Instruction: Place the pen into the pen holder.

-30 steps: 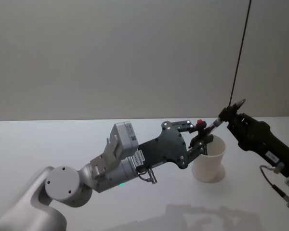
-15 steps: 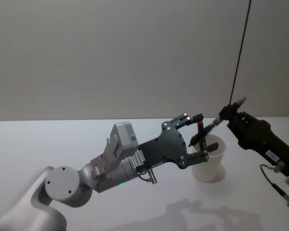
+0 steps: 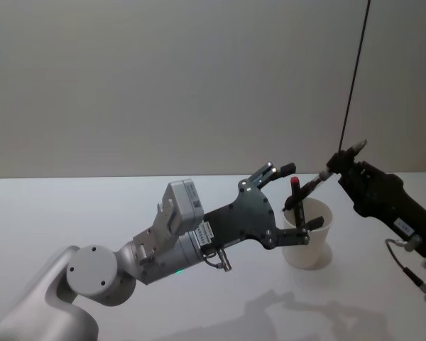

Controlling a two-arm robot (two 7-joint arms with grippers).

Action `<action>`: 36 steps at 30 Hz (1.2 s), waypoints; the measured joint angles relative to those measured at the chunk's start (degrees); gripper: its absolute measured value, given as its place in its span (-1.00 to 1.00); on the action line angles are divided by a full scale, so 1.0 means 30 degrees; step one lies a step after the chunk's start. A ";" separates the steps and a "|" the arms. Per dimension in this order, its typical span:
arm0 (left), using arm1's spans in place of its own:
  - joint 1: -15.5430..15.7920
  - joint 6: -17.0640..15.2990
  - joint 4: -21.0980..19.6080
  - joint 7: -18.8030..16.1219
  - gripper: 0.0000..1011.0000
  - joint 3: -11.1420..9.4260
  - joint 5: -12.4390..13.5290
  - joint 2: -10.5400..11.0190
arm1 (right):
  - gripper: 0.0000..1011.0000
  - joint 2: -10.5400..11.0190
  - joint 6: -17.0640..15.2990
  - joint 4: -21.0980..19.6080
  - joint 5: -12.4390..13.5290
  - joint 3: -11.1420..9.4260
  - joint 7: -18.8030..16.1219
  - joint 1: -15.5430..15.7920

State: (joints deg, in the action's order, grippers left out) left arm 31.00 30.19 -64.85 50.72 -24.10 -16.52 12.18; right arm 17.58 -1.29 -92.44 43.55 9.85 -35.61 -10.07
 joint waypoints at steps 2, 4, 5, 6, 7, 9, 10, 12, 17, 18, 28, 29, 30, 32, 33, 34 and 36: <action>0.0000 0.0001 -0.0001 0.0000 0.99 0.0001 0.0000 0.0001 | -0.75 0.0009 0.0209 -0.0003 -0.0196 0.0011 0.0225 0.0000; 0.0000 0.0000 -0.0001 0.0000 0.99 0.0000 -0.0001 0.0000 | -0.75 0.0012 0.0385 -0.0003 -0.0400 0.0019 0.0397 -0.0001; 0.0000 0.0000 -0.0001 0.0000 0.99 0.0001 0.0000 0.0000 | -0.75 0.0014 0.0466 -0.0003 -0.0498 0.0024 0.0526 0.0000; -0.0001 0.0000 0.0000 0.0000 0.99 0.0001 0.0000 0.0000 | -0.75 0.0014 0.0641 0.0002 -0.0718 0.0033 0.0740 -0.0001; 0.0000 0.0000 0.0000 0.0000 0.99 0.0001 0.0000 0.0000 | -0.75 0.0013 0.0858 0.0036 -0.0996 0.0049 0.1003 -0.0004; 0.0000 0.0000 0.0000 0.0001 0.99 0.0000 0.0000 0.0000 | -0.75 0.0006 0.1060 0.0075 -0.1263 0.0063 0.1228 -0.0015; -0.0001 0.0000 -0.0001 0.0000 0.99 0.0001 0.0000 0.0000 | -0.75 0.0000 0.1150 0.0112 -0.1405 0.0070 0.1362 -0.0028; 0.0000 -0.0001 -0.0001 0.0000 0.99 0.0000 0.0000 0.0000 | -0.75 -0.0023 0.1424 0.0212 -0.1872 0.0089 0.1747 -0.0068; 0.0000 0.0000 -0.0001 0.0000 0.99 0.0001 0.0000 0.0001 | -0.75 -0.0100 0.2033 0.0553 -0.3024 0.0154 0.2656 -0.0203; 0.0000 -0.0001 -0.0001 0.0001 0.99 0.0001 0.0001 0.0000 | -0.75 -0.0136 0.2212 0.0723 -0.3413 0.0173 0.2954 -0.0265; 0.0000 -0.0001 -0.0001 0.0001 0.99 0.0000 0.0000 0.0000 | -0.75 -0.0488 0.3122 0.2213 -0.5680 0.0406 0.4412 -0.0824; 0.0000 0.0000 -0.0001 0.0001 0.99 0.0001 0.0000 0.0000 | -0.75 -0.0527 0.3163 0.2355 -0.5812 0.0434 0.4487 -0.0880; 0.0000 -0.0001 -0.0001 0.0001 0.99 0.0001 0.0000 0.0001 | -0.75 -0.0593 0.3255 0.2583 -0.6108 0.0478 0.4657 -0.0972; 0.0000 -0.0001 -0.0001 0.0000 0.99 0.0000 0.0000 0.0001 | -0.75 -0.0657 0.3311 0.2807 -0.6303 0.0521 0.4759 -0.1062; 0.0000 -0.0001 -0.0001 0.0000 0.99 0.0000 0.0000 0.0000 | -0.75 -0.0704 0.3352 0.2925 -0.6452 0.0542 0.4835 -0.1124; -0.0001 -0.0002 -0.0001 0.0001 0.99 0.0001 0.0000 0.0000 | -0.75 -0.0772 0.3404 0.3169 -0.6646 0.0592 0.4940 -0.1214; 0.0000 -0.0001 -0.0001 0.0001 0.99 -0.0001 0.0000 0.0001 | -0.75 -0.0839 0.3451 0.3373 -0.6818 0.0626 0.5040 -0.1307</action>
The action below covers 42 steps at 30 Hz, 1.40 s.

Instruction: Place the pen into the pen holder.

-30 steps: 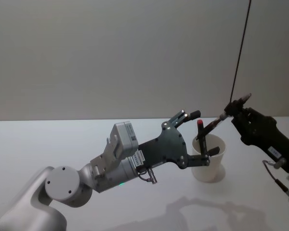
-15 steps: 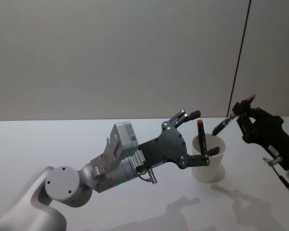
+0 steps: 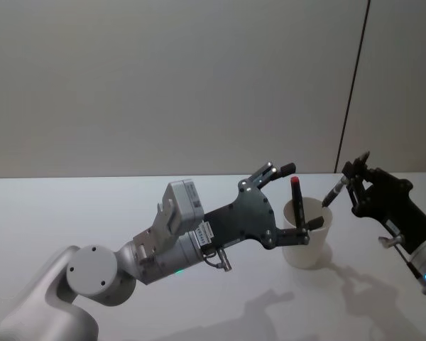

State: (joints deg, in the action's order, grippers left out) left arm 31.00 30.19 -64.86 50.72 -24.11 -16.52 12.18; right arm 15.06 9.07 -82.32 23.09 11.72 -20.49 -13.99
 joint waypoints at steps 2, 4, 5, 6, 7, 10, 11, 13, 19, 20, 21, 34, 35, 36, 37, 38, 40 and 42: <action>0.0000 0.0001 0.0000 0.0000 0.99 0.0000 0.0001 0.0000 | -0.75 -0.0096 0.0065 0.0300 -0.0216 0.0055 0.0121 -0.0134; 0.0000 0.0000 0.0000 0.0000 0.99 0.0001 0.0000 -0.0001 | -0.75 -0.0199 0.0131 0.0620 -0.0405 0.0113 0.0236 -0.0277; -0.0001 0.0000 0.0000 0.0000 0.99 0.0001 0.0000 -0.0001 | -0.75 -0.0230 0.0151 0.0721 -0.0454 0.0131 0.0264 -0.0324; 0.0000 0.0000 0.0000 0.0000 0.99 0.0000 0.0000 0.0000 | -0.75 -0.0260 0.0174 0.0817 -0.0514 0.0146 0.0298 -0.0365; 0.0000 0.0000 0.0000 0.0000 0.99 0.0001 0.0001 0.0000 | -0.75 -0.0292 0.0189 0.0914 -0.0542 0.0162 0.0311 -0.0407; 0.0000 0.0000 0.0000 0.0000 0.99 0.0000 0.0001 0.0000 | -0.61 -0.0449 0.0285 0.1385 -0.0746 0.0249 0.0388 -0.0632; -0.0001 0.0000 0.0000 0.0000 0.99 0.0001 0.0000 0.0000 | -0.59 -0.0476 0.0298 0.1461 -0.0776 0.0266 0.0395 -0.0672; -0.0001 0.0000 0.0000 0.0000 0.99 0.0002 0.0001 0.0000 | -0.47 -0.0542 0.0329 0.1647 -0.0836 0.0294 0.0415 -0.0759; 0.0000 0.0000 0.0000 -0.0001 0.99 0.0001 0.0000 -0.0001 | -0.13 -0.0699 0.0417 0.2112 -0.0999 0.0374 0.0469 -0.0982; -0.0001 0.0000 0.0000 0.0000 0.99 0.0000 0.0001 0.0000 | -0.01 -0.0725 0.0434 0.2201 -0.1032 0.0388 0.0479 -0.1024; -0.0001 0.0000 0.0000 0.0000 0.99 0.0000 0.0001 0.0000 | -0.01 -0.0725 0.0434 0.2201 -0.1032 0.0388 0.0479 -0.1024; -0.0001 0.0000 0.0000 -0.0001 0.99 0.0000 0.0000 0.0000 | 0.81 -0.0871 0.0514 0.2654 -0.1181 0.0467 0.0528 -0.1234; 0.0000 0.0000 0.0000 -0.0001 0.99 0.0000 0.0000 -0.0001 | 0.86 -0.0875 0.0515 0.2664 -0.1187 0.0467 0.0529 -0.1241; 0.0000 0.0000 0.0000 -0.0002 0.99 0.0000 0.0000 0.0000 | 0.92 -0.0883 0.0517 0.2685 -0.1194 0.0473 0.0532 -0.1257; 0.0000 -0.0001 0.0000 -0.0002 0.99 0.0001 0.0001 -0.0001 | 0.94 -0.0886 0.0520 0.2697 -0.1198 0.0473 0.0535 -0.1264; 0.0000 0.0000 0.0000 -0.0001 0.99 0.0000 0.0001 -0.0001 | 0.97 -0.0889 0.0521 0.2708 -0.1202 0.0475 0.0535 -0.1269; 0.0000 0.0000 0.0000 -0.0001 0.99 0.0000 0.0000 0.0000 | 0.98 -0.0899 0.0525 0.2735 -0.1212 0.0481 0.0540 -0.1276; 0.0000 0.0000 0.0000 -0.0001 0.99 0.0000 0.0001 0.0000 | 0.98 -0.0903 0.0529 0.2749 -0.1217 0.0482 0.0544 -0.1284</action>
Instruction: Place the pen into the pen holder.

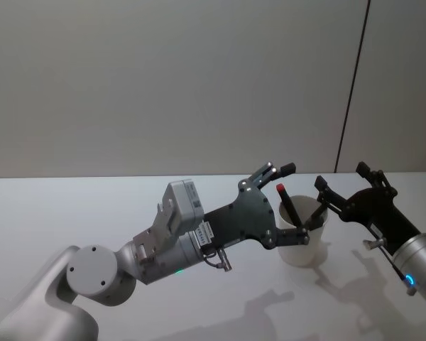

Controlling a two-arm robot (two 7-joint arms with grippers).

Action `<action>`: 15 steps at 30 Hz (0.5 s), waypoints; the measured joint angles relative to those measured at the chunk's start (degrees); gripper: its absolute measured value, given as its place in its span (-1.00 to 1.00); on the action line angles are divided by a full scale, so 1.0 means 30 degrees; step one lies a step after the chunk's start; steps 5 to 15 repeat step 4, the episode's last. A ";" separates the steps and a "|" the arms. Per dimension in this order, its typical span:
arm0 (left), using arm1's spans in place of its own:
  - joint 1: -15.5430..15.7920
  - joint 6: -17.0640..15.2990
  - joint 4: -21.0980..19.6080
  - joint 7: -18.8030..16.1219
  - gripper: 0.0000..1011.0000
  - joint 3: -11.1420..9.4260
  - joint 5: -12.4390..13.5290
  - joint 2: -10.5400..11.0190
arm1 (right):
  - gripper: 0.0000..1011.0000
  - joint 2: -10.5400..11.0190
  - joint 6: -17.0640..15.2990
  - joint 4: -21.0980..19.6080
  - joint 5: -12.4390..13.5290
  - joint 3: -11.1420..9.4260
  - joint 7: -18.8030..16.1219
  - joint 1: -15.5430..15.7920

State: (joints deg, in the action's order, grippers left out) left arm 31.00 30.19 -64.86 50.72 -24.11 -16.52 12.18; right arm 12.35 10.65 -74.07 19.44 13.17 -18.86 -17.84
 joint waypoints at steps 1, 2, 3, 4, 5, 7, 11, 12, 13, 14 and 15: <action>0.0000 0.0000 0.0000 0.0000 0.99 0.0000 -0.0001 0.0000 | 0.98 -0.0003 0.0003 0.0013 -0.0003 0.0004 0.0003 -0.0006; 0.0000 0.0000 0.0000 0.0001 0.99 0.0001 -0.0001 -0.0001 | 0.98 -0.0005 0.0006 0.0020 -0.0005 0.0006 0.0005 -0.0008; 0.0000 0.0000 0.0000 0.0001 0.99 0.0000 0.0000 0.0000 | 0.98 -0.0007 0.0008 0.0033 -0.0008 0.0010 0.0007 -0.0015; 0.0000 0.0000 0.0000 0.0000 0.99 0.0001 -0.0001 -0.0001 | 0.98 -0.0008 0.0011 0.0039 -0.0009 0.0011 0.0007 -0.0017; 0.0000 0.0000 0.0000 0.0000 0.99 0.0001 -0.0001 -0.0001 | 0.98 -0.0008 0.0011 0.0039 -0.0009 0.0011 0.0007 -0.0017; 0.0000 0.0000 0.0000 0.0000 0.99 0.0001 -0.0001 -0.0001 | 0.98 -0.0008 0.0011 0.0039 -0.0009 0.0011 0.0007 -0.0017; 0.0000 0.0000 0.0000 0.0000 0.99 0.0001 -0.0001 -0.0001 | 0.98 -0.0008 0.0011 0.0039 -0.0009 0.0011 0.0007 -0.0017; 0.0000 0.0000 0.0000 0.0000 0.99 0.0001 -0.0001 -0.0001 | 0.98 -0.0008 0.0011 0.0039 -0.0009 0.0011 0.0007 -0.0017; 0.0000 0.0000 0.0000 0.0000 0.99 0.0001 -0.0001 -0.0001 | 0.98 -0.0008 0.0011 0.0039 -0.0009 0.0011 0.0007 -0.0017; 0.0000 0.0000 0.0000 0.0000 0.99 0.0001 -0.0001 -0.0001 | 0.98 -0.0008 0.0011 0.0039 -0.0009 0.0011 0.0007 -0.0017; 0.0000 0.0000 0.0000 0.0000 0.99 0.0001 -0.0001 -0.0001 | 0.98 -0.0008 0.0011 0.0039 -0.0009 0.0011 0.0007 -0.0017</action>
